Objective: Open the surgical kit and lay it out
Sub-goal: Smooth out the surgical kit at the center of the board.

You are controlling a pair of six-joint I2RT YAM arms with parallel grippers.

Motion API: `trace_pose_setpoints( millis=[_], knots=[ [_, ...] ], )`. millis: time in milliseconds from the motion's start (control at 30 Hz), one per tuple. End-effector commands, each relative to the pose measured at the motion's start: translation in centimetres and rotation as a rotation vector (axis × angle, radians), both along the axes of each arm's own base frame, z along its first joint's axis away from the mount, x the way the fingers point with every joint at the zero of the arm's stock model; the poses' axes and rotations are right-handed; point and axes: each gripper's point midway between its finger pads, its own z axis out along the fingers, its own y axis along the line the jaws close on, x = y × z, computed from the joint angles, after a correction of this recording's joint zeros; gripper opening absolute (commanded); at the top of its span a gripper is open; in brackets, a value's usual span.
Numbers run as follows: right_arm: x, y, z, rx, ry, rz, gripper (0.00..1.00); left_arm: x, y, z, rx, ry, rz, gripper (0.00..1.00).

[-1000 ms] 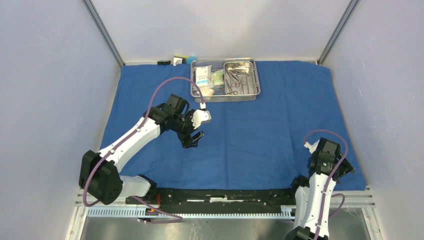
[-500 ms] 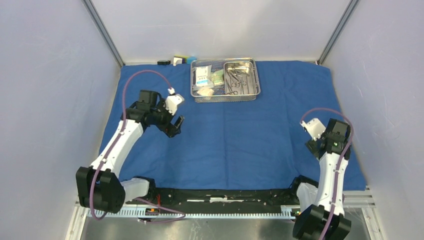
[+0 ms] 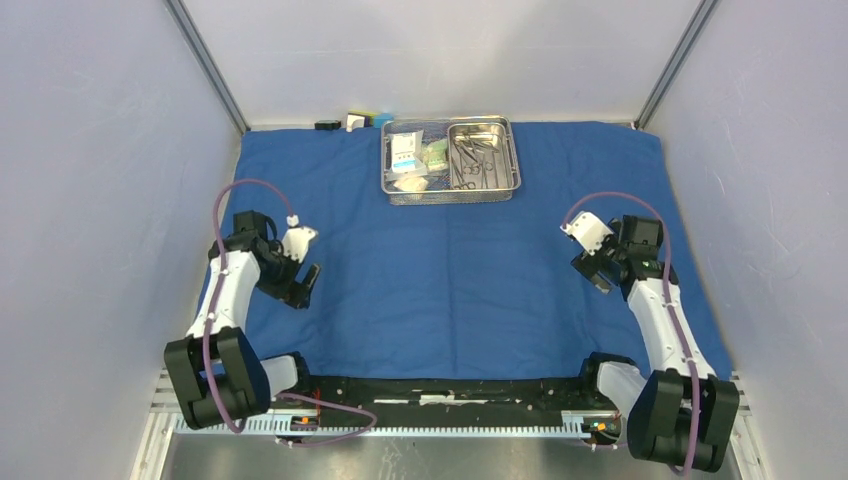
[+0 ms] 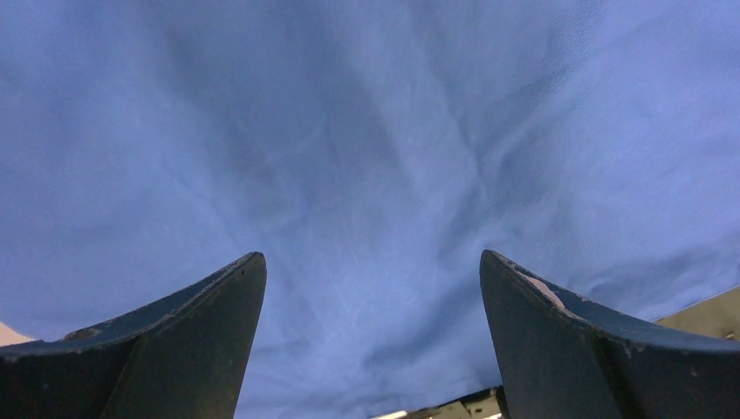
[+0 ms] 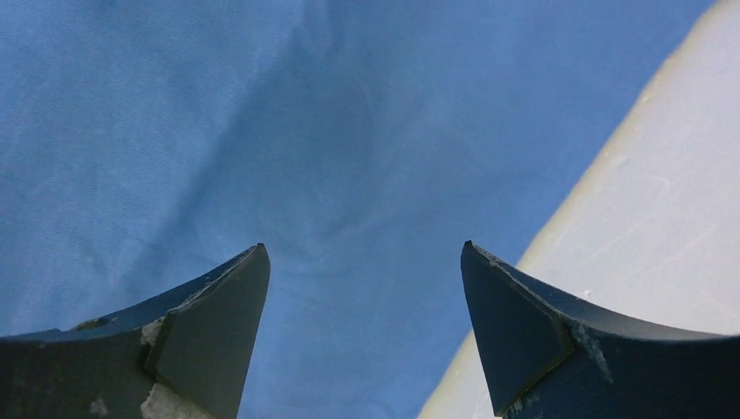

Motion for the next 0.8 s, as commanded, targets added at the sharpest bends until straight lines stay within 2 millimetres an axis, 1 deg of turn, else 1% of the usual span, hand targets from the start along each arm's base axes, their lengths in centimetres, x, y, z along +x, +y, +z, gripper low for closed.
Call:
trace_pose_setpoints(
  millis=[0, 100, 233, 300, 367, 500, 633, 767],
  knots=[
    [1.0, 0.9, -1.1, 0.020, -0.015, 0.063, 0.88, -2.1, 2.5, -2.2, 0.096, 0.100, -0.057, 0.98],
    [-0.1, 0.3, -2.6, -0.026, 0.044, 0.077, 0.89, -3.1, 3.8, -3.5, 0.131, 0.167, -0.063, 0.97],
    [-1.8, -0.5, -4.2, -0.088, 0.111, 0.084, 0.89, -4.6, 4.9, -5.1, 0.167, 0.237, -0.075, 0.96],
    [-2.4, -0.7, -4.8, -0.100, 0.141, 0.089, 0.89, -5.5, 5.5, -5.9, 0.198, 0.264, -0.087, 0.96],
    [-3.1, -1.4, -5.2, -0.130, 0.169, 0.076, 0.89, -6.6, 6.3, -6.6, 0.254, 0.294, -0.106, 0.96],
    [-3.5, -2.1, -5.1, -0.149, 0.192, 0.068, 0.89, -8.0, 7.2, -6.6, 0.317, 0.309, -0.131, 0.96],
    [-3.4, -2.6, -4.7, -0.153, 0.196, 0.059, 0.89, -9.4, 7.9, -6.9, 0.369, 0.348, -0.158, 0.96],
    [-3.3, -2.9, -4.4, -0.158, 0.203, 0.059, 0.89, -10.0, 8.4, -6.8, 0.403, 0.366, -0.176, 0.96]
  ],
)
